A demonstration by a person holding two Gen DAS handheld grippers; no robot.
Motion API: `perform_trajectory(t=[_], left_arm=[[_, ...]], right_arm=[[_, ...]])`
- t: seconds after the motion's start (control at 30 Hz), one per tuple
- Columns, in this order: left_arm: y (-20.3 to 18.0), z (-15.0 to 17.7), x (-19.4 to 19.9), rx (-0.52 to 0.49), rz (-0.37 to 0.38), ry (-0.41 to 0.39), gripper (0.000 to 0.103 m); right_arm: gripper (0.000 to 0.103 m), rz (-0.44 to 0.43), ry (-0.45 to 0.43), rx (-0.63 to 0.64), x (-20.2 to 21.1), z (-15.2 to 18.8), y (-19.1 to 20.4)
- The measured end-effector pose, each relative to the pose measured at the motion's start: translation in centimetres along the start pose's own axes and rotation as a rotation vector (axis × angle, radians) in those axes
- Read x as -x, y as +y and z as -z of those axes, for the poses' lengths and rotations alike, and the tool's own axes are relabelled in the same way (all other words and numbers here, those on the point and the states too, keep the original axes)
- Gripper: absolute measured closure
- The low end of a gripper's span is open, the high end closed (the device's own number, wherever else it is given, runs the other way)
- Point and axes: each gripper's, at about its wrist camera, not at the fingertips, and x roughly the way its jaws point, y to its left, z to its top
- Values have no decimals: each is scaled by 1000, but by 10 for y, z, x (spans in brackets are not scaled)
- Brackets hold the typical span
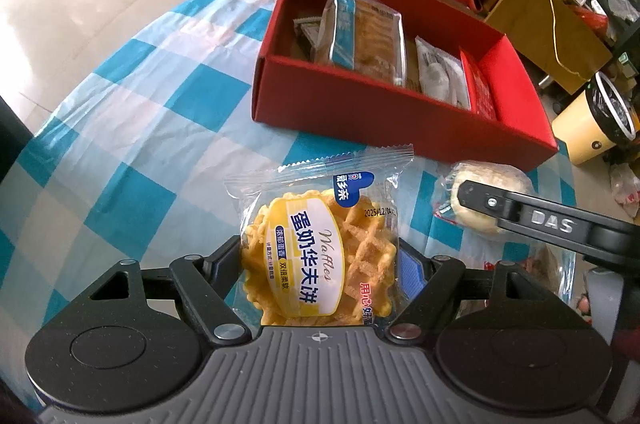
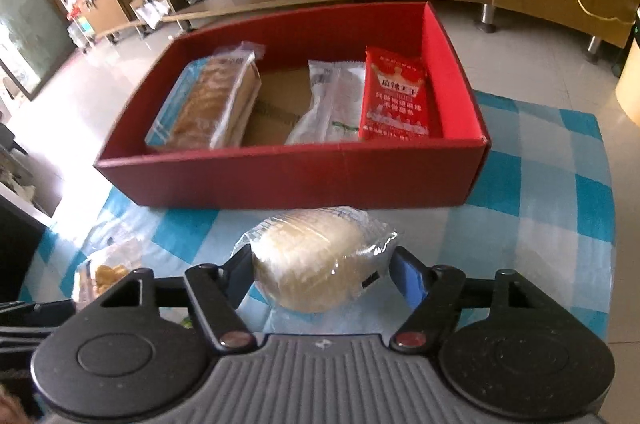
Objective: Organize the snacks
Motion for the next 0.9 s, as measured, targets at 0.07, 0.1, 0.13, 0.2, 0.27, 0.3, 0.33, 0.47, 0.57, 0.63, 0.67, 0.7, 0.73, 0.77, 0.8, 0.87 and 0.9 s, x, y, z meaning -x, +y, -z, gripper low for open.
perform_trajectory(t=[0.07,0.1,0.13,0.2,0.27,0.3,0.33,0.47,0.57,0.63,0.67,0.7,0.73,0.77,0.8,0.87,0.9], left_arm=[[0,-2,1,1,5,-6,21],[-1,-3,2,1,6,-9,21],[-1,-3,2,1,6,-12,21],[-2,-3,2,1,6,-14,21],[-2,-4,2,1,8,-13,21],[-2,-4,2,1,9,-14,21],[-3,-4,2,1,10,-15,21],[-5,-7,5,-5,14,-27,21],[-8,-10,8,-9,16,-41,21],[-9,-11,10,-12,15,-52,21],[-10,-12,11,-14,13,-56,21],[-11,-13,12,-15,13,-60,21],[-12,-14,13,-16,13,-65,21],[-13,-16,13,-16,14,-69,21],[-13,-17,14,-16,16,-73,21],[-14,-20,17,-16,19,-85,21],[-14,-22,17,-16,20,-89,21]], right_arm=[[32,-25,-18,-7,8,-2,-1],[32,-30,-28,-7,11,-2,-1],[32,-29,-32,-3,13,-3,-1],[33,-29,-34,-3,14,-2,-1],[33,-49,-35,-16,17,-1,-3],[33,-58,-39,-18,19,-1,-4],[33,-62,-49,-23,23,-2,-4],[33,-95,-87,-37,37,-4,-4],[33,-110,-114,-43,47,-6,-4],[33,-115,-128,-48,51,-8,-4],[33,-118,-133,-50,53,-9,-3],[33,-121,-137,-51,54,-10,-4],[33,-123,-142,-53,55,-10,-4],[33,-125,-147,-56,56,-11,-4],[33,-126,-154,-59,58,-12,-4],[33,-130,-166,-67,60,-14,-6],[33,-133,-174,-72,62,-15,-7]])
